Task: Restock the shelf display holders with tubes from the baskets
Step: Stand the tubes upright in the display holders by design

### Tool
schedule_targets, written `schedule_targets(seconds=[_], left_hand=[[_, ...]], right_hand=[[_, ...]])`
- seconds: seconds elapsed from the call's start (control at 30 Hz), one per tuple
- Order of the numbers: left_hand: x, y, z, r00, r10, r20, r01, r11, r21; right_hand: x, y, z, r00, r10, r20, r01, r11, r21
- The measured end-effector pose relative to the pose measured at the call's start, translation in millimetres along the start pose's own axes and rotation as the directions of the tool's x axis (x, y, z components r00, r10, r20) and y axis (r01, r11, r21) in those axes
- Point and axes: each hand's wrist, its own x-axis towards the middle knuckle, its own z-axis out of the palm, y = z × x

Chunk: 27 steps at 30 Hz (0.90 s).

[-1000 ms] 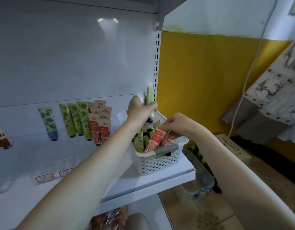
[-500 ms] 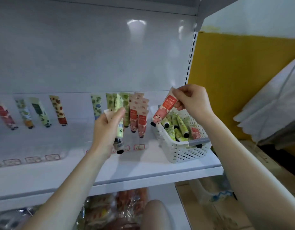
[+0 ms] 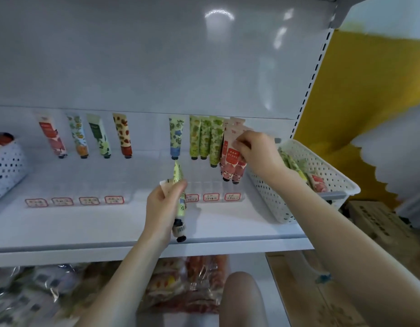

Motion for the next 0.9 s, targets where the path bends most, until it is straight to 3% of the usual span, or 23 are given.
schedule_targets(seconds=[0.13,0.33,0.57,0.9], left_hand=[[1,-2,-1,1.000,-0.006,0.012,0.006,1.000,0.007],[5,-4,1,0.999,-0.021,0.024,0.020,1.000,0.020],[6,-4,4,0.999,-0.021,0.041,0.021,1.000,0.014],[6,-3,11,0.998,-0.024,0.057,0.025,0.999,-0.027]], right_hand=[[3,2,9,0.999,-0.034,-0.012,0.032,0.990,-0.134],[5,6,16,1.000,-0.010,0.011,0.012,0.981,-0.192],[13,5,17,0.994,-0.046,-0.096,0.001,0.905,-0.424],[16,5,20,0.994,-0.083,-0.069,0.038,0.866,-0.499]])
